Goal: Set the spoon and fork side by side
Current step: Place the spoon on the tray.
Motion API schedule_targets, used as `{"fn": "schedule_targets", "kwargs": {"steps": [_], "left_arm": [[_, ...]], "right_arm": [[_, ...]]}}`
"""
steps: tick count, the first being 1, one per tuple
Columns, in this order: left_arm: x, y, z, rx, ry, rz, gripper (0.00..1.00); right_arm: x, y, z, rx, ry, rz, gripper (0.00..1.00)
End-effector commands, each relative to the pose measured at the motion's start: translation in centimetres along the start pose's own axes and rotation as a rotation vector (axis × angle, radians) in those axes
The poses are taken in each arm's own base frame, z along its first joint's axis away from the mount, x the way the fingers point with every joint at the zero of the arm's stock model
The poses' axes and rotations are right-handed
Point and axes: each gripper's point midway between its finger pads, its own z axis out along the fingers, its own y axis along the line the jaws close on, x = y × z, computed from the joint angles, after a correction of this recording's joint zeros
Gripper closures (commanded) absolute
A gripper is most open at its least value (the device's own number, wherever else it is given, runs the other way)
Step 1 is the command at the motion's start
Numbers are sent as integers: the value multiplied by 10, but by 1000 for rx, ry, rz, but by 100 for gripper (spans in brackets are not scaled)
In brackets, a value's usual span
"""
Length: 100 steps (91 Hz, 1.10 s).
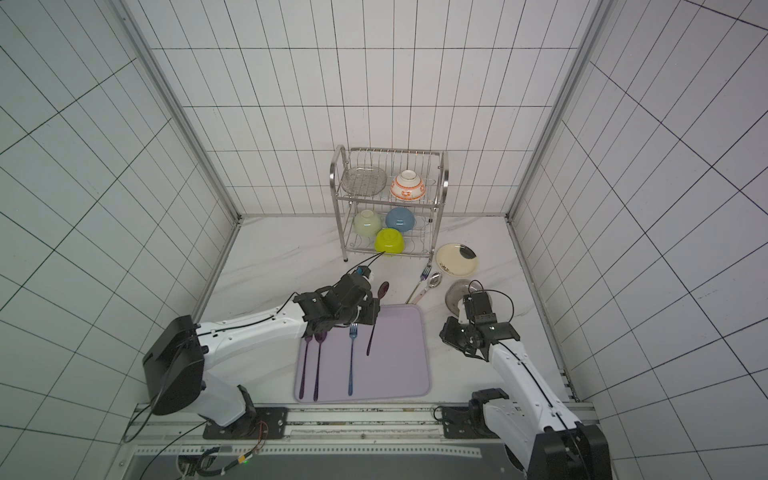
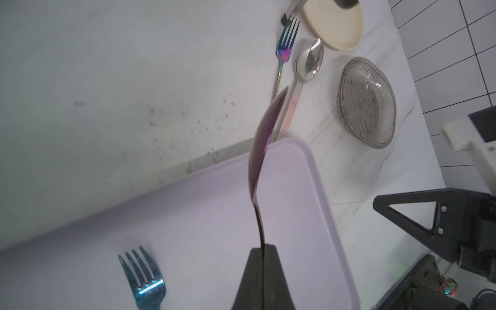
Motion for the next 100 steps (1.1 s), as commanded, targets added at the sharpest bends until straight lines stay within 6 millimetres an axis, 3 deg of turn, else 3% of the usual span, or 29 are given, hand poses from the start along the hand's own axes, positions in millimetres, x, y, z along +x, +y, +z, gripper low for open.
{"fn": "schedule_targets", "kwargs": {"steps": [1, 14, 49, 100], "left_arm": [[1, -28, -13, 166, -31, -113, 100], [19, -17, -12, 178, -29, -189, 100], [60, 12, 14, 97, 24, -276, 100], [90, 34, 28, 25, 68, -269, 100]], "right_arm": [[11, -3, -2, -8, 29, 12, 78], [16, -3, -2, -14, 50, 20, 78], [8, -4, -3, 2, 18, 22, 78], [17, -11, 3, 3, 29, 46, 78]]}}
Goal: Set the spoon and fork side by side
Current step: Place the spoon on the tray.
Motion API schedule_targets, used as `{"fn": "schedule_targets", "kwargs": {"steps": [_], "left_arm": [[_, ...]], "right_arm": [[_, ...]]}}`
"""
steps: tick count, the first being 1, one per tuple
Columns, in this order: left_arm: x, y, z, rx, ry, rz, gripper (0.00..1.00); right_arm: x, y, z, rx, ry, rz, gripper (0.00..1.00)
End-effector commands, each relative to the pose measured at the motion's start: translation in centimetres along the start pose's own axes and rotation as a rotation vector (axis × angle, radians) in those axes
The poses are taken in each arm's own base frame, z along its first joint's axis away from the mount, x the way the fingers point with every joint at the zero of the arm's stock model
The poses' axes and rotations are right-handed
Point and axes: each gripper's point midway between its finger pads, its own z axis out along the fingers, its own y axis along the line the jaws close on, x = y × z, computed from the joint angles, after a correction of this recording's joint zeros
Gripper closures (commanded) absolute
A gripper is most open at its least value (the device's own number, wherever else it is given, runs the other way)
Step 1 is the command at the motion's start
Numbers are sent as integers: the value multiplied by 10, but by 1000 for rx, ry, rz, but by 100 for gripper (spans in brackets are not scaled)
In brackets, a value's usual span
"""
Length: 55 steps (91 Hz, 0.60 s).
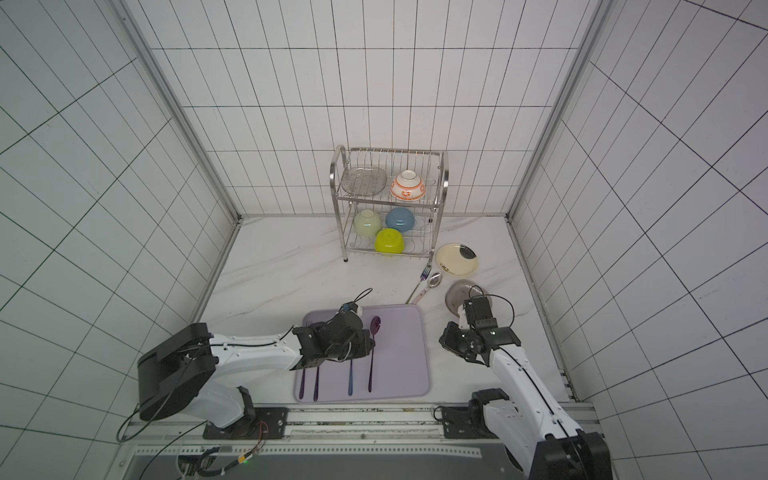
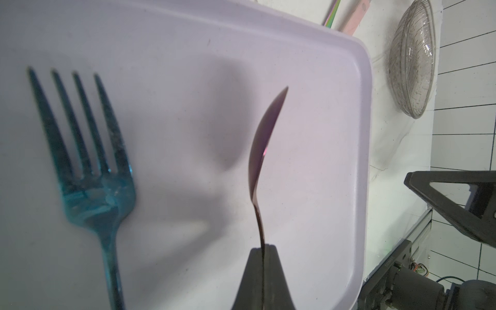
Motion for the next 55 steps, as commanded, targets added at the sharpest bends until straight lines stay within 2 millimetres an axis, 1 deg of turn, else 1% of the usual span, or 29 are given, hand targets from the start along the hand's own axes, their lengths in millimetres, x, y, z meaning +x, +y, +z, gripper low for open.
{"fn": "schedule_targets", "kwargs": {"steps": [1, 12, 39, 44, 55], "left_arm": [[1, 9, 3, -19, -19, 1, 100], [3, 14, 5, -32, -19, 5, 100], [8, 15, 10, -33, 7, 10, 100], [10, 15, 10, -33, 14, 10, 96], [10, 16, 9, -34, 16, 14, 93]], "right_arm": [[1, -4, 0, 4, -8, 19, 78], [3, -6, 1, 7, -6, 25, 78], [5, -9, 1, 10, -16, 40, 78], [6, -9, 1, 11, -16, 41, 78], [5, -9, 1, 14, -17, 42, 77]]}}
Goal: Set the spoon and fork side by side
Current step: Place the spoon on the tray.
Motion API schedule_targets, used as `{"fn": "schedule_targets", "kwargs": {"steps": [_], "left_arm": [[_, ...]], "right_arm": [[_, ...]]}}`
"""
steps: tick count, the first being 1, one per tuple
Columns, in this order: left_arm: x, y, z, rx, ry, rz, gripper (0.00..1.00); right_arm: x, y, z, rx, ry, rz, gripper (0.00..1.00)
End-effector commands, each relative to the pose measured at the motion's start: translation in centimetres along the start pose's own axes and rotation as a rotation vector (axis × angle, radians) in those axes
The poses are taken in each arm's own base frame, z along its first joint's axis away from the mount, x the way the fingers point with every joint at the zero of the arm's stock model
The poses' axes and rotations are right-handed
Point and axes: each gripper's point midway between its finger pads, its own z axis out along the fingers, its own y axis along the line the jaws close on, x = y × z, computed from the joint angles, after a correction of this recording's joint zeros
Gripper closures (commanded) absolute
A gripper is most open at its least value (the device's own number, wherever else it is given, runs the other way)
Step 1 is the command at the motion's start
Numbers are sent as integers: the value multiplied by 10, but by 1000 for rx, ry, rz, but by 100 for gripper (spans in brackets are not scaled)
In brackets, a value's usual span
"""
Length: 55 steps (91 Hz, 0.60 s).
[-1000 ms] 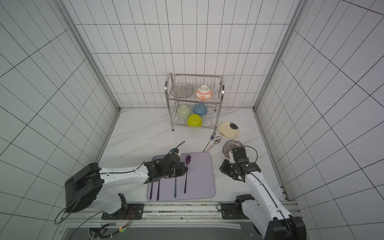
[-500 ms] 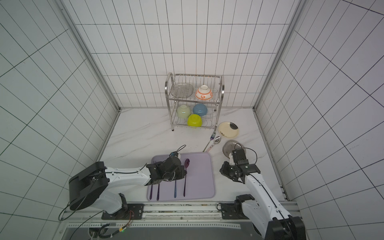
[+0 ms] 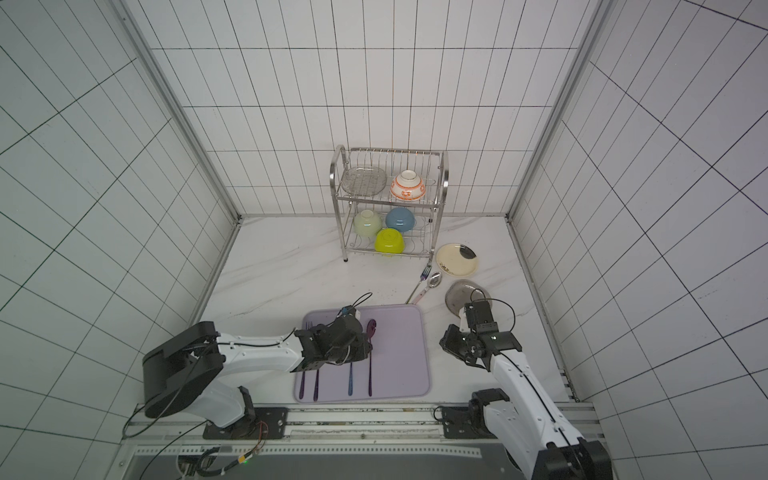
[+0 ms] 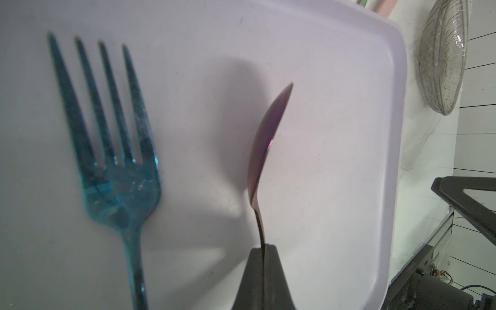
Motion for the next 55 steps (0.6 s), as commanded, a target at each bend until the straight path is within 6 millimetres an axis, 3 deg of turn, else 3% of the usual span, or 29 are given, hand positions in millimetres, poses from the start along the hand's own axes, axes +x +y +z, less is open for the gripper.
{"fn": "schedule_targets", "kwargs": {"steps": [1, 36, 45, 55], "left_arm": [[3, -1, 1, 1, 5, 15, 93], [-1, -12, -9, 21, 3, 68, 77], [-6, -20, -18, 33, -6, 96, 74], [-15, -31, -38, 32, -32, 151, 63]], "right_arm": [[1, -6, 0, 18, -5, 21, 77], [-1, -6, -2, 35, -3, 33, 70], [-5, -4, -7, 46, -8, 15, 67], [-7, -1, -10, 46, -9, 14, 65]]}}
